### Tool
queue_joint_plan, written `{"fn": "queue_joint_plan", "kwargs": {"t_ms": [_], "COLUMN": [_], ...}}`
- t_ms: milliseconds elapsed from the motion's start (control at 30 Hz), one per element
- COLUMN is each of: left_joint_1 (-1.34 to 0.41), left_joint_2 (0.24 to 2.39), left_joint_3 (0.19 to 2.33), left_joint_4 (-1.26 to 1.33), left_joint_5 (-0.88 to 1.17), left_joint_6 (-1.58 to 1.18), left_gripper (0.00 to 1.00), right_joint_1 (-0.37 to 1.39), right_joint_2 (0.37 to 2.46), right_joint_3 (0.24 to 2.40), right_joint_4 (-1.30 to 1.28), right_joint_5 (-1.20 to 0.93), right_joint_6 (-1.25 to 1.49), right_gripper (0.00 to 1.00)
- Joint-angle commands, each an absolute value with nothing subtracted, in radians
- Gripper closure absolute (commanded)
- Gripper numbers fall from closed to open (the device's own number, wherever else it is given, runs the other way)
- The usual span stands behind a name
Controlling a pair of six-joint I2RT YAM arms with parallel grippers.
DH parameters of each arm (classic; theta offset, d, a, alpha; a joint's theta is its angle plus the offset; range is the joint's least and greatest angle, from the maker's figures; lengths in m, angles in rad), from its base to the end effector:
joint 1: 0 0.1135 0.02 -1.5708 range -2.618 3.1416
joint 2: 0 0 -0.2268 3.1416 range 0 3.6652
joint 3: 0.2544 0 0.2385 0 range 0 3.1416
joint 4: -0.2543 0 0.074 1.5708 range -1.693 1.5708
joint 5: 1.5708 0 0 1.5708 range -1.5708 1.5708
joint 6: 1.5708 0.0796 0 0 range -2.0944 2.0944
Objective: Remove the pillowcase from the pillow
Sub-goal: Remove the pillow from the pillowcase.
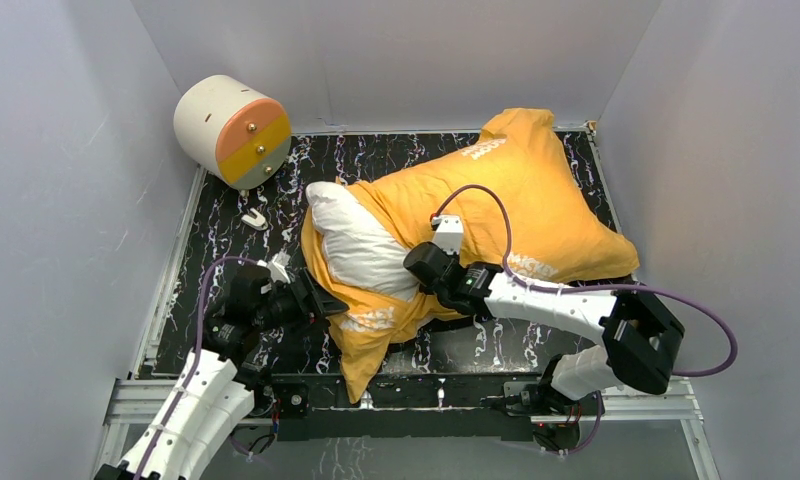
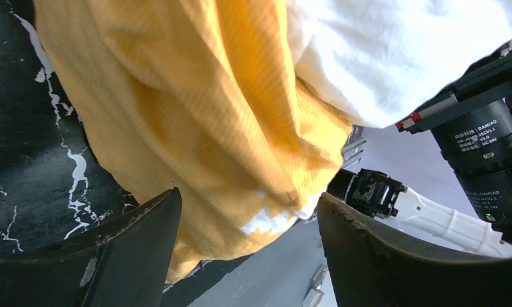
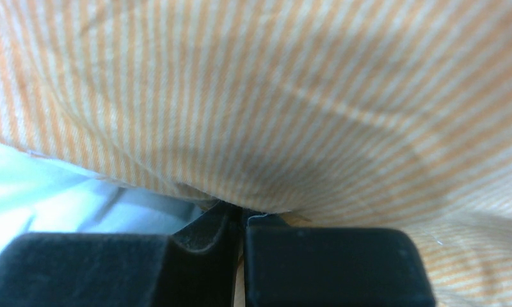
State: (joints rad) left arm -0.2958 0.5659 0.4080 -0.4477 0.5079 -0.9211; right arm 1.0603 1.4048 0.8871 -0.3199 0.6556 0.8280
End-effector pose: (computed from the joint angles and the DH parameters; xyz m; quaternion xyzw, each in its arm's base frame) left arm 0.1647 -0.0907 0.1764 -0.1528 0.8517 -0.4394 0.2414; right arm 0.1912 0.2420 0.1732 0.0122 0.8912 0.0987 0.4425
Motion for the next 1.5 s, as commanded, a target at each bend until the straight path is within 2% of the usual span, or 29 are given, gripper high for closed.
{"fn": "queue_joint_plan", "kwargs": {"t_ms": [0,100,167,300,367,400,667,800,933,1067,1233,1333,1467], "left_joint_1": [-0.296,-0.301,-0.303,-0.304,-0.304,-0.305,-0.304,-0.306,-0.306,-0.305,-0.305,-0.305,-0.305], "left_joint_2": [0.611,0.698,0.710,0.677,0.633,0.612,0.580,0.571,0.567,0.561,0.569,0.573,0.569], "left_joint_3": [0.402,0.421,0.437,0.424,0.398,0.382,0.370,0.370,0.402,0.439,0.440,0.430,0.420], "left_joint_4": [-0.423,-0.390,-0.377,-0.374,-0.392,-0.392,-0.367,-0.365,-0.381,-0.401,-0.401,-0.399,-0.390], "left_joint_5": [0.571,0.559,0.543,0.513,0.465,0.449,0.474,0.481,0.475,0.455,0.454,0.463,0.464], "left_joint_6": [-0.932,-0.906,-0.884,-0.868,-0.874,-0.890,-0.879,-0.879,-0.869,-0.864,-0.863,-0.883,-0.890], "left_gripper": [0.24,0.24,0.28,0.81,0.98,1.00,1.00,1.00,1.00,1.00,1.00,1.00,1.00], "right_joint_1": [1.057,1.057,1.057,1.057,1.057,1.057,1.091,1.156,1.239,1.358,1.423,1.439,1.429], "right_joint_2": [1.415,1.368,1.338,1.267,1.215,1.189,1.070,1.063,1.089,1.135,1.239,1.319,1.443], "right_joint_3": [0.843,0.828,0.814,0.784,0.757,0.743,0.766,0.811,0.885,0.949,1.027,1.087,1.223], "right_joint_4": [-0.297,-0.263,-0.244,-0.207,-0.159,-0.128,-0.051,-0.061,-0.148,-0.184,-0.144,-0.095,-0.061], "right_joint_5": [0.517,0.485,0.461,0.409,0.355,0.324,0.146,0.171,0.329,0.563,0.639,0.712,0.817], "right_joint_6": [0.802,0.781,0.768,0.750,0.729,0.715,0.647,0.634,0.649,0.648,0.598,0.524,0.407], "right_gripper": [0.85,0.81,0.76,0.71,0.68,0.67,0.43,0.39,0.37,0.29,0.26,0.13,0.05]}}
